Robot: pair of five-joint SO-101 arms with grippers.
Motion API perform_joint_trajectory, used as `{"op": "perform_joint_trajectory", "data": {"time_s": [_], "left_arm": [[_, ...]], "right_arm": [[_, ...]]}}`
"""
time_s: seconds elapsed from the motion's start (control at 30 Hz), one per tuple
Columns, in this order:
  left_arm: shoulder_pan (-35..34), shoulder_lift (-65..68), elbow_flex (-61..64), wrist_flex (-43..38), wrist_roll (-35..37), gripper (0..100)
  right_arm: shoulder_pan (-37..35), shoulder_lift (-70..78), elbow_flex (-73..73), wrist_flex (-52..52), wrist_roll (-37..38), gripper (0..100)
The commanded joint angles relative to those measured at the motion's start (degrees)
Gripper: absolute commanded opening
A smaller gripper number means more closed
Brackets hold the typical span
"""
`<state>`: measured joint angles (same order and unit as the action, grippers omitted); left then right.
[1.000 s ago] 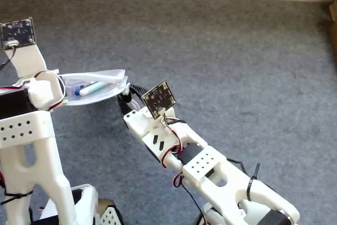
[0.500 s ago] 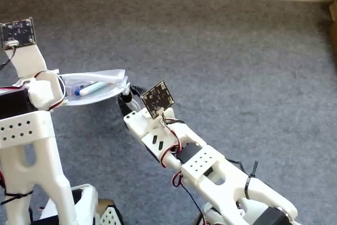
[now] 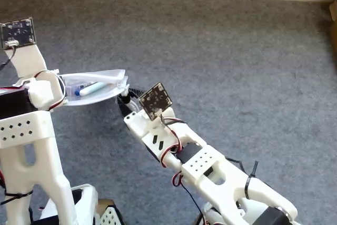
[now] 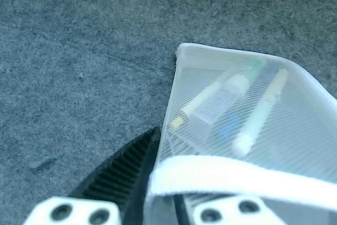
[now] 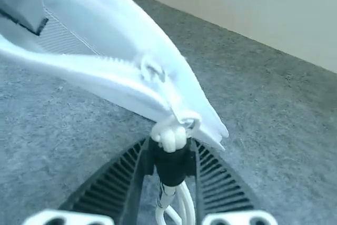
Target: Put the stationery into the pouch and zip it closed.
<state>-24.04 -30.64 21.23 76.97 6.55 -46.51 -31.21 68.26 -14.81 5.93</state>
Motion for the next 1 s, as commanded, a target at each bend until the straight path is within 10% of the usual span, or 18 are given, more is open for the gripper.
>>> {"op": "perform_joint_trajectory", "data": {"time_s": [0.0, 0.63, 0.97], "left_arm": [[1.2, 0.8, 0.2, -1.3, 0.4, 1], [6.4, 0.7, -0.4, -1.3, 0.4, 1], [12.7, 0.7, -1.8, -2.9, 0.4, 24]], "right_arm": [[-0.5, -2.6, 0.0, -1.5, 4.4, 1.7], [-3.6, -33.0, 9.7, 24.6, 9.9, 0.4], [-5.8, -48.3, 16.5, 38.4, 10.1, 0.4]]}}
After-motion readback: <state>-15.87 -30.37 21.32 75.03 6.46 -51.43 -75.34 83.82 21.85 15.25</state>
